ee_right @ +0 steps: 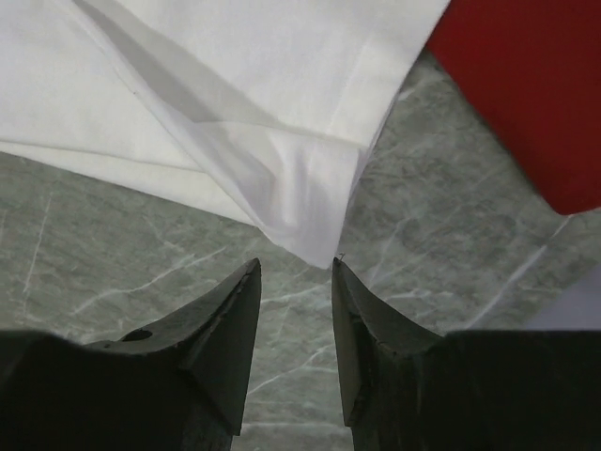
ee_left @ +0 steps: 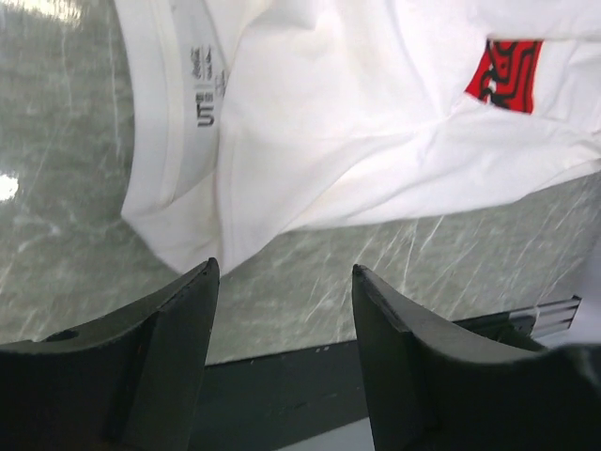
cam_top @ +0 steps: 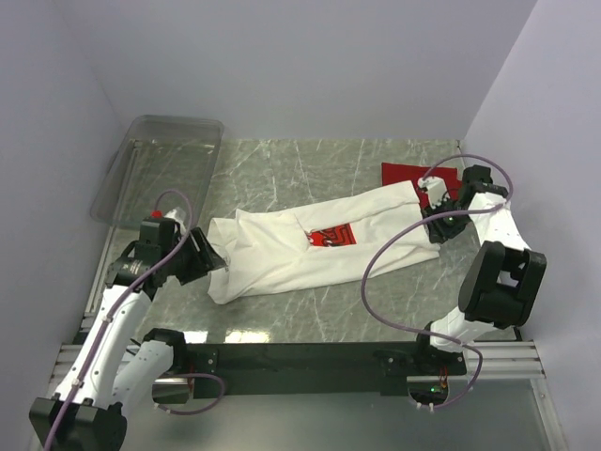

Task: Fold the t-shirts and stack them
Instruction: Fold the tshirt

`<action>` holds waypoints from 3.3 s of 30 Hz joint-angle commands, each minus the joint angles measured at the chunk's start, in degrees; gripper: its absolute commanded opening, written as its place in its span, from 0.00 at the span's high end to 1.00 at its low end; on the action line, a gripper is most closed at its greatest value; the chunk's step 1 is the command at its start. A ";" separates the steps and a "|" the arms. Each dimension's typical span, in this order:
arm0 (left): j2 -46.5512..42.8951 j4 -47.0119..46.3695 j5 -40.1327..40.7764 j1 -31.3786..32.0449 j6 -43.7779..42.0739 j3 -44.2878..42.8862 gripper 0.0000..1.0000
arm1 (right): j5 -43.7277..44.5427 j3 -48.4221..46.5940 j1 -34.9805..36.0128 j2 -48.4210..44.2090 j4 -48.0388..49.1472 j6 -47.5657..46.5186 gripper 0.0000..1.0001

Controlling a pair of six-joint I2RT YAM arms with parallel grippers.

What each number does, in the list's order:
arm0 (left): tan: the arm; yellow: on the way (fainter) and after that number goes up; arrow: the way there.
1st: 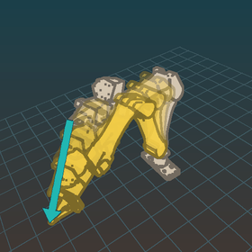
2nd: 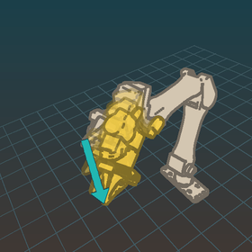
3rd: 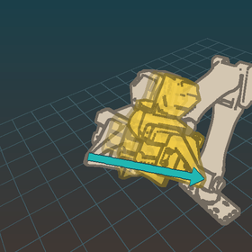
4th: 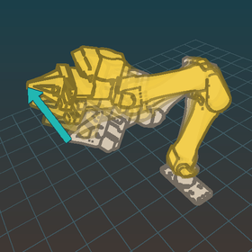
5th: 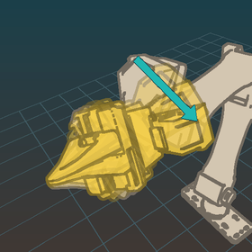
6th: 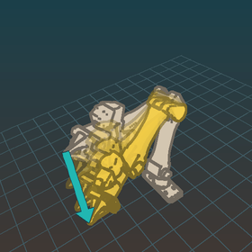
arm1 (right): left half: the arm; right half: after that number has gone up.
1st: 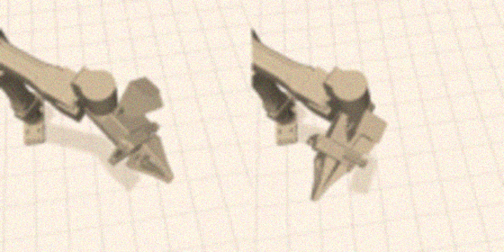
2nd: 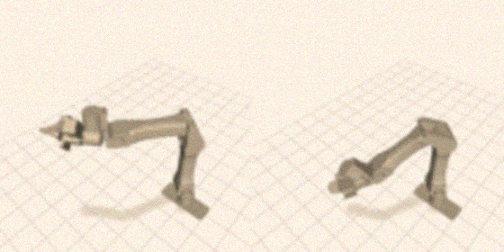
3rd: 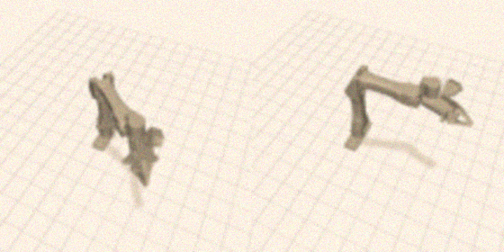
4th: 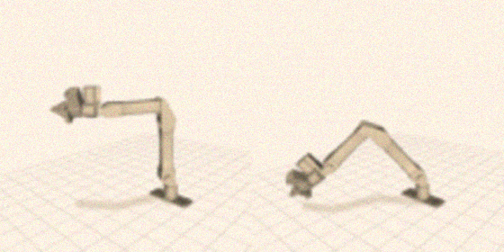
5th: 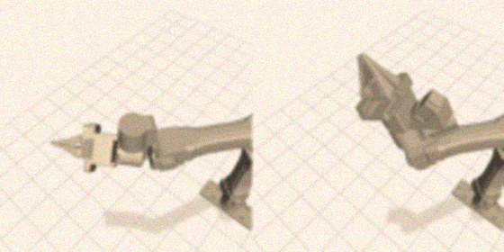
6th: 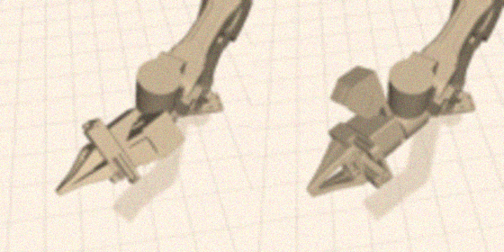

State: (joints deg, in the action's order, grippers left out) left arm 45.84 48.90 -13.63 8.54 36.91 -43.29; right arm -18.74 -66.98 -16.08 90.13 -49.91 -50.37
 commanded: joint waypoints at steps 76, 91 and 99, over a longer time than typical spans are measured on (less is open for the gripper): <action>46.54 -39.59 12.48 4.38 -1.49 -12.62 0.69 | -10.44 -2.89 -3.00 1.54 -1.77 -8.70 0.61; 51.18 -40.91 9.67 4.38 -0.87 -13.23 0.62 | -8.68 -1.84 -1.59 2.25 0.78 -6.41 0.60; 48.91 -42.49 9.76 4.38 -0.96 -12.79 0.99 | -7.63 -2.63 -1.59 1.98 0.78 -6.32 0.60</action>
State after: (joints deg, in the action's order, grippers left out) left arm 97.34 8.95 -3.38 12.64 36.14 -54.61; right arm -27.09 -68.95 -17.98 94.19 -50.13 -56.93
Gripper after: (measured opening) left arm 0.036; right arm 0.402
